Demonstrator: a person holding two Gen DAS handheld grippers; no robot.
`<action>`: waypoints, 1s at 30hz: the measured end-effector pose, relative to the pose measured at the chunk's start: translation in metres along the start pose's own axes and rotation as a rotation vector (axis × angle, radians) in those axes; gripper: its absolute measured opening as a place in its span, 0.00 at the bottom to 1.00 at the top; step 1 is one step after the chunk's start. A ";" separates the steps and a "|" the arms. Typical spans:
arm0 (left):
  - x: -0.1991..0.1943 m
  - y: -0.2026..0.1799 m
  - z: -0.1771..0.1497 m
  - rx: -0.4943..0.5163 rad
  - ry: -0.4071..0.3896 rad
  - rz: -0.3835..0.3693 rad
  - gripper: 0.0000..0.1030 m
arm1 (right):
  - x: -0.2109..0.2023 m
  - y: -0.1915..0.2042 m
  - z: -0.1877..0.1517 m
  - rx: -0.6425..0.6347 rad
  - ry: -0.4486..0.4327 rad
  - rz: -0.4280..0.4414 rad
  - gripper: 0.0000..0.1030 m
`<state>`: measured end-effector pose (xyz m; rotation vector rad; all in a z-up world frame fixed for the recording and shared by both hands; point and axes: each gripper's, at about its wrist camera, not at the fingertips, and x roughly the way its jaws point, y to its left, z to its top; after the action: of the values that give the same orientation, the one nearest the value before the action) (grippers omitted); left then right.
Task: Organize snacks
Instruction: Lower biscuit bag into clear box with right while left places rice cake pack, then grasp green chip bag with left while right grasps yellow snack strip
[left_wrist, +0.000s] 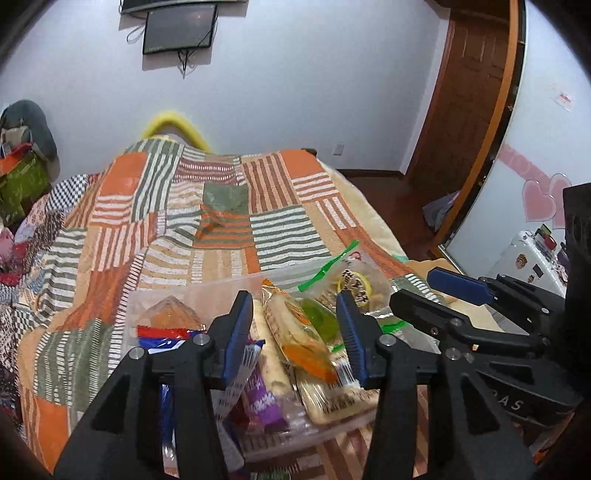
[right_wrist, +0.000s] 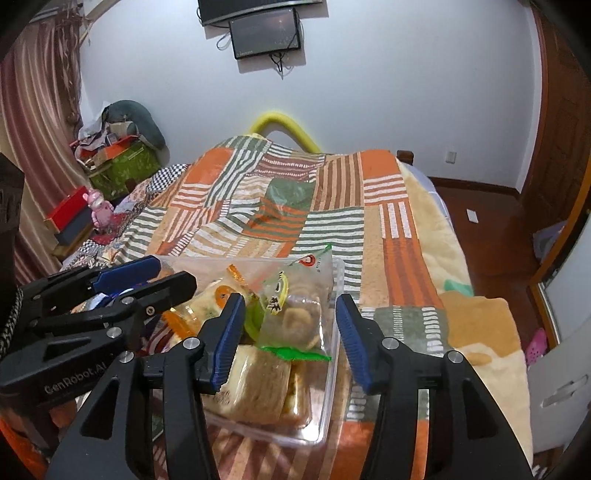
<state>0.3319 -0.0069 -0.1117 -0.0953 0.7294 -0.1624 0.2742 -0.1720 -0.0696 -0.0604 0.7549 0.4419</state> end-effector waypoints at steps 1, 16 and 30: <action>-0.007 -0.002 0.000 0.007 -0.008 -0.002 0.47 | -0.005 0.001 -0.001 -0.005 -0.006 -0.002 0.47; -0.109 -0.010 -0.047 0.045 -0.082 0.033 0.61 | -0.073 0.022 -0.040 -0.010 -0.050 0.046 0.58; -0.132 0.024 -0.153 -0.051 0.093 0.067 0.63 | -0.052 0.057 -0.119 -0.010 0.150 0.110 0.63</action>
<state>0.1357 0.0361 -0.1424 -0.1125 0.8290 -0.0848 0.1404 -0.1647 -0.1161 -0.0620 0.9061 0.5504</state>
